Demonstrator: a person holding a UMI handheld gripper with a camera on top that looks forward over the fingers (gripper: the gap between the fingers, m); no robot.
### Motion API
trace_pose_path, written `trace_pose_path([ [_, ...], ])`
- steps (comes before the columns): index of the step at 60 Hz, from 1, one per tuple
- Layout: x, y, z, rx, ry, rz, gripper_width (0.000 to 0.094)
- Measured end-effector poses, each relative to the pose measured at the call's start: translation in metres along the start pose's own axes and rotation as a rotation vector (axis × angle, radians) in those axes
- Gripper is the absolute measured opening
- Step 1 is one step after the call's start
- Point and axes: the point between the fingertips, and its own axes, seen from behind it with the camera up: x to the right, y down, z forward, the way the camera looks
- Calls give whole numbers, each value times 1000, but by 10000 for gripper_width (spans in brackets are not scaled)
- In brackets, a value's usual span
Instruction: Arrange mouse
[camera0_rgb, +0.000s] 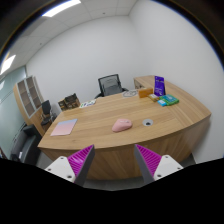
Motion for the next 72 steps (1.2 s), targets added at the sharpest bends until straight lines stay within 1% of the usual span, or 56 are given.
trace_pose_path([
  [5,-21,3,26,13,40,-12,834],
  [10,-38,5,49,45,73,-34,835],
  [19,-64,21,93,30,73,-10,831],
  [25,-72,23,122,29,71,6,832],
  [32,-62,20,161,35,88,38,832],
  [38,-47,13,202,38,81,71,830],
  [48,-11,18,265,-39,72,25,829],
  [54,9,8,291,-41,63,59,828],
  [59,19,3,309,-63,42,78,828],
  [72,32,-12,336,-83,6,58,829],
])
